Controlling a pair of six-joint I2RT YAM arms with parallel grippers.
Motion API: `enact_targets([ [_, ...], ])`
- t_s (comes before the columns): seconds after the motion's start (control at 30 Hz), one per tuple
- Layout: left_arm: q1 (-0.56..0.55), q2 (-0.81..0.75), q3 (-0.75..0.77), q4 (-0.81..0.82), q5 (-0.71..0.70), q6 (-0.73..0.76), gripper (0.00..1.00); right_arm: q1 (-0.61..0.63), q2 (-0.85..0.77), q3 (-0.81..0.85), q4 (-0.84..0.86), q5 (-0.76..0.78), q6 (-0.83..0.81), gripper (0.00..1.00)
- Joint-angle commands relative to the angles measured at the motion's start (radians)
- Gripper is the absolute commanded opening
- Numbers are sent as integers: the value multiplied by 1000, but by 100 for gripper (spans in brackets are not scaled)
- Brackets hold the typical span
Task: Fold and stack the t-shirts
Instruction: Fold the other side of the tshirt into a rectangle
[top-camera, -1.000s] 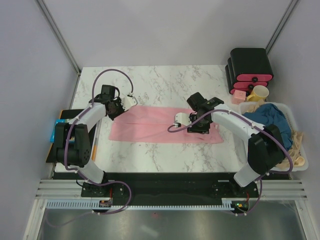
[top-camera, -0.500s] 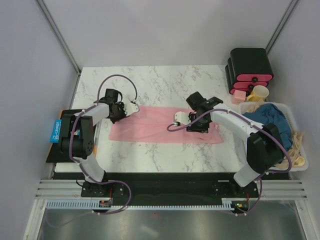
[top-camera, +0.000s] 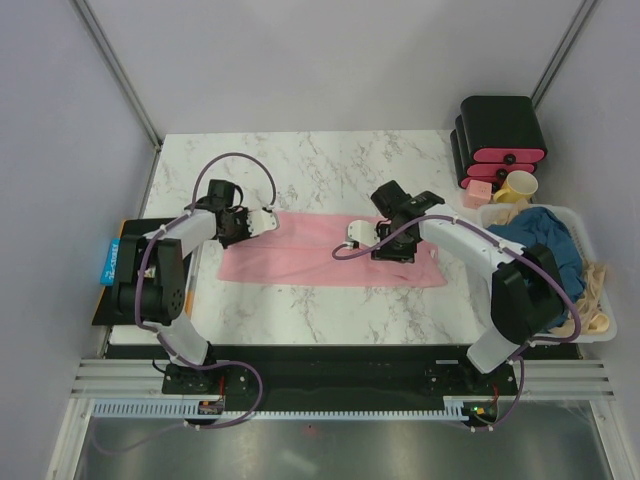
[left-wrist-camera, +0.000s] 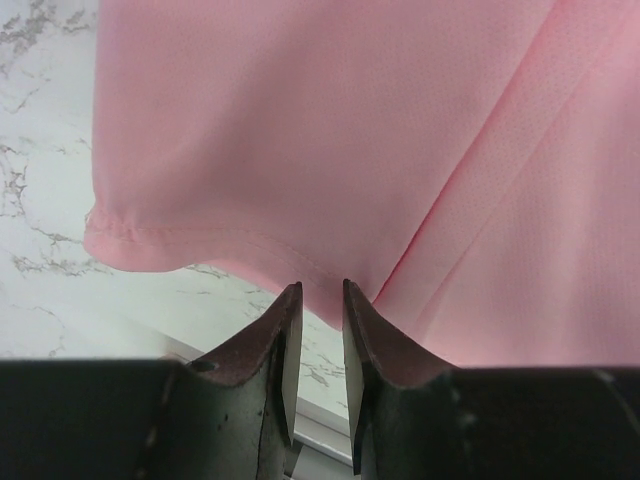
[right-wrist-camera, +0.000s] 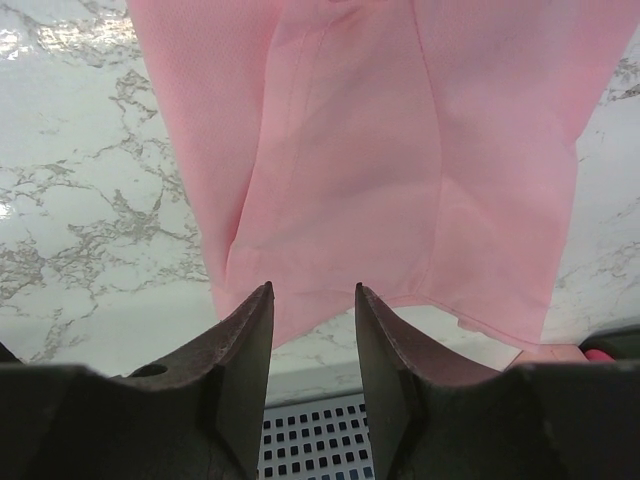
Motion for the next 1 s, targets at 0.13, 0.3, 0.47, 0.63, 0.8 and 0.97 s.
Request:
enact_targets([
  [0.13, 1, -60, -18, -63, 68, 105, 30, 1, 11, 51, 9, 12, 0, 46],
  [0.3, 1, -46, -12, -63, 66, 107, 30, 1, 17, 56, 10, 12, 4, 45],
  [0.47, 2, -34, -7, -68, 63, 107, 30, 2, 13, 56, 10, 12, 7, 45],
  [0.63, 2, -28, -10, -71, 63, 110, 30, 1, 13, 59, 12, 12, 12, 45],
  [0.8, 2, -26, -24, -77, 51, 127, 30, 1, 13, 56, 10, 14, 12, 46],
  [0.97, 2, 5, -16, -73, 37, 117, 30, 1, 20, 67, 13, 12, 18, 45],
])
